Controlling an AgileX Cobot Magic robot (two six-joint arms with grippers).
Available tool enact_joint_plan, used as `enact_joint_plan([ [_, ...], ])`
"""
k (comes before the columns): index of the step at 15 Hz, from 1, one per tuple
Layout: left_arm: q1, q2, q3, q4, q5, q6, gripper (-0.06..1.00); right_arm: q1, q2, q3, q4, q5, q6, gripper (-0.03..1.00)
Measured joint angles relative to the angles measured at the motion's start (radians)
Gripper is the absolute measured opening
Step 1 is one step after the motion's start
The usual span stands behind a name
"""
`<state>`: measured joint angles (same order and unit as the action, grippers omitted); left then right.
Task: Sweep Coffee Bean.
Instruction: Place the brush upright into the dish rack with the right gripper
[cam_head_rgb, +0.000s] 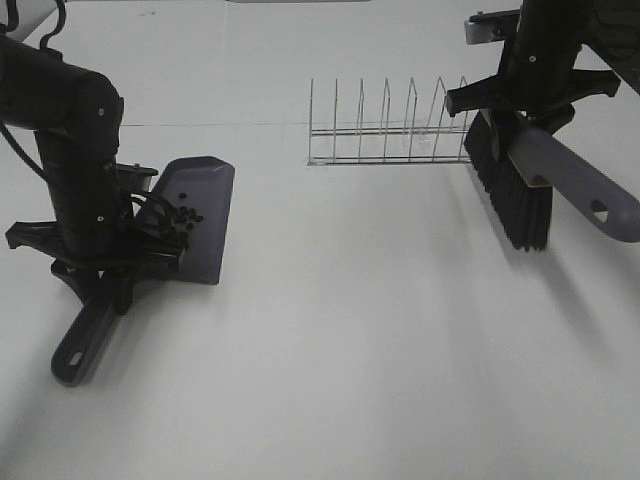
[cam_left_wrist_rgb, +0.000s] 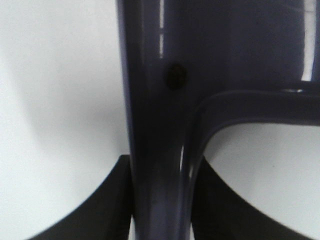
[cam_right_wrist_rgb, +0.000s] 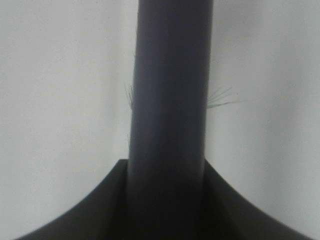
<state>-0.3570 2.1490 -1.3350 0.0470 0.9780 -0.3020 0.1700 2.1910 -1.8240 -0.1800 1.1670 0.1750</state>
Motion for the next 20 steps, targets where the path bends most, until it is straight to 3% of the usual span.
enact_joint_plan([
  [7,0.000,0.000,0.000,0.003,-0.001,0.000,0.27,-0.024,0.058,-0.002,-0.017,-0.154,0.025,0.35],
  [20,0.000,0.000,0.000,0.004,-0.001,0.000,0.27,-0.036,0.258,-0.333,-0.045,-0.143,0.003,0.35],
])
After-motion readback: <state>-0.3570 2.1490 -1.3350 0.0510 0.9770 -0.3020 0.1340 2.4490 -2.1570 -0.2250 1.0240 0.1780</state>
